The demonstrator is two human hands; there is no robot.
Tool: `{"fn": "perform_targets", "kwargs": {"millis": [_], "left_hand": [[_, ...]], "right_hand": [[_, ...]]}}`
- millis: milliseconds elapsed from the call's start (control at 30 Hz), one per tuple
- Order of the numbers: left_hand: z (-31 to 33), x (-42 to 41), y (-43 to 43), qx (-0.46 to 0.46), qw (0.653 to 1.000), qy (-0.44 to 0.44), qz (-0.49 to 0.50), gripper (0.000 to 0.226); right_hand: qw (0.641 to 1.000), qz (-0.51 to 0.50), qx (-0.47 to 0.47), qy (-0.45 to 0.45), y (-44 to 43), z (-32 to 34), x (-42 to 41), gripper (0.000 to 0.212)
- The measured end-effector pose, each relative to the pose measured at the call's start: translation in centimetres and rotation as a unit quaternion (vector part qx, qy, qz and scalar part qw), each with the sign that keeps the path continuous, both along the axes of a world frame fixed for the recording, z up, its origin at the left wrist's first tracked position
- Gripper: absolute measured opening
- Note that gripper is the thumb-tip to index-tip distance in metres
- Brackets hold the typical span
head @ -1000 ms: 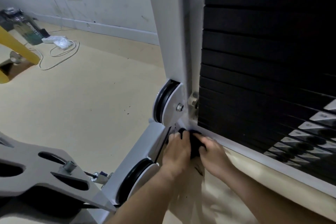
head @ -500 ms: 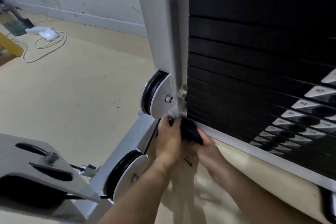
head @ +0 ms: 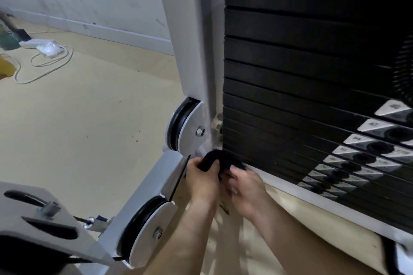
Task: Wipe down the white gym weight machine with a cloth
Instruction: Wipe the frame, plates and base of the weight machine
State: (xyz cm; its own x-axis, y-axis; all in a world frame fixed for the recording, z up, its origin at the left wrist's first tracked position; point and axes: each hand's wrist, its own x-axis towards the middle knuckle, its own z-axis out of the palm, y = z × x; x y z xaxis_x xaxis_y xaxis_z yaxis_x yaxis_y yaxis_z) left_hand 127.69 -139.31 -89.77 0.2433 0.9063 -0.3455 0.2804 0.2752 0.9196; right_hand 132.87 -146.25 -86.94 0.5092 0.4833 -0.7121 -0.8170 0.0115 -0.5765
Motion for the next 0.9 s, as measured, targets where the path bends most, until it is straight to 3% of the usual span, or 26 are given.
{"fn": "perform_targets", "kwargs": {"millis": [67, 200, 367, 434, 500, 567, 667, 901], "left_hand": [[0.2, 0.0, 0.4, -0.015, 1.000, -0.023, 0.008, 0.010], [0.2, -0.6, 0.5, -0.106, 0.988, -0.117, -0.003, 0.018], [-0.1, -0.4, -0.8, 0.003, 0.989, -0.050, -0.143, 0.033], [-0.2, -0.1, -0.6, 0.064, 0.981, 0.007, -0.182, 0.032], [0.0, -0.1, -0.2, 0.104, 0.986, 0.013, -0.129, 0.026], [0.2, 0.2, -0.1, 0.087, 0.995, -0.029, -0.039, 0.018], [0.3, 0.8, -0.7, 0.065, 0.997, -0.043, 0.013, 0.017], [0.1, 2.0, -3.8, 0.037, 0.997, -0.044, -0.053, 0.017]], "right_hand": [[0.997, 0.057, 0.029, -0.045, 0.9, 0.4, -0.8, 0.033], [0.971, 0.156, 0.014, -0.181, 0.4, -0.6, -2.0, 0.052], [0.961, 0.095, -0.011, -0.261, -1.1, -1.5, -2.4, 0.053], [0.969, 0.071, -0.016, -0.237, -1.7, -1.5, -2.9, 0.051], [0.978, 0.056, -0.011, -0.203, -1.6, -1.4, -3.0, 0.045], [0.983, 0.055, 0.014, -0.174, -0.8, -0.9, -2.8, 0.041], [0.989, 0.068, 0.029, -0.126, -0.4, -0.4, -2.5, 0.032], [0.996, -0.050, 0.074, -0.003, -5.2, -1.4, -0.5, 0.023]]}}
